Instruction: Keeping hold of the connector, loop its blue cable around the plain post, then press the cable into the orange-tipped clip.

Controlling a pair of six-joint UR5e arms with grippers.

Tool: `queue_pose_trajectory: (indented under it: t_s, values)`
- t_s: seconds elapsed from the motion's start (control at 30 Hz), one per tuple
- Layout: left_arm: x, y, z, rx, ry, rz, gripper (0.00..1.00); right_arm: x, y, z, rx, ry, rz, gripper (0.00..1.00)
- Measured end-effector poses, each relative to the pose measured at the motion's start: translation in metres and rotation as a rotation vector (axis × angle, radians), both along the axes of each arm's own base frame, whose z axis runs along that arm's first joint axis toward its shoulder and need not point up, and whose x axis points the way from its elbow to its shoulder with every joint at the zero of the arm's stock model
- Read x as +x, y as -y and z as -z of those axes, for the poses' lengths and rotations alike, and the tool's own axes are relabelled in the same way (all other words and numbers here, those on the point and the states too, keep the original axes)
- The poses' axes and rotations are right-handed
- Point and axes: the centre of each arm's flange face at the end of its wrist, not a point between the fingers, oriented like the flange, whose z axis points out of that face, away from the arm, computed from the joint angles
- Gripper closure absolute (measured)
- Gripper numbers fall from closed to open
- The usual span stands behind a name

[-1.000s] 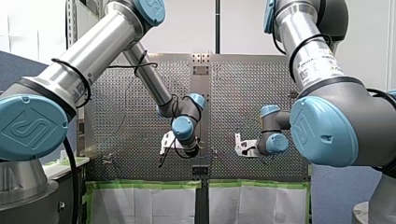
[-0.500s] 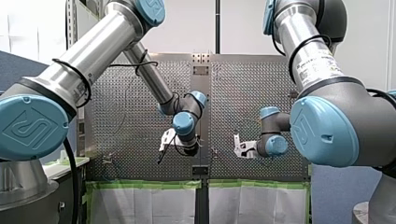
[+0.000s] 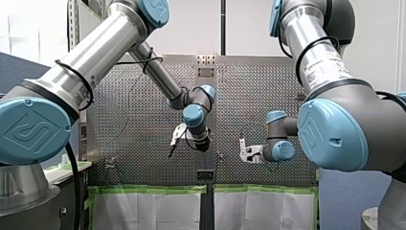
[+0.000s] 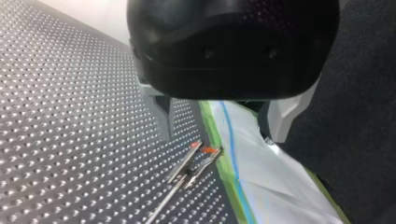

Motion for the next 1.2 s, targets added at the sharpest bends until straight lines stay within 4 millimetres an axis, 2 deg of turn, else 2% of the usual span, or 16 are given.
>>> queue_pose_trajectory:
  t_s: [0.43, 0.93, 1.2]
  values:
    - [0.065, -0.03, -0.041, 0.09, 0.019, -0.056, 0.0, 0.001, 0.0, 0.0, -0.002, 0.003, -0.005, 1.0]
    - [0.091, -0.02, -0.09, 0.086, 0.008, -0.022, 0.0, 0.001, 0.0, 0.0, -0.001, 0.006, -0.005, 1.0]
    - [0.108, -0.026, -0.114, 0.093, 0.006, -0.042, 0.0, 0.001, 0.0, 0.0, 0.0, 0.007, -0.005, 1.0]
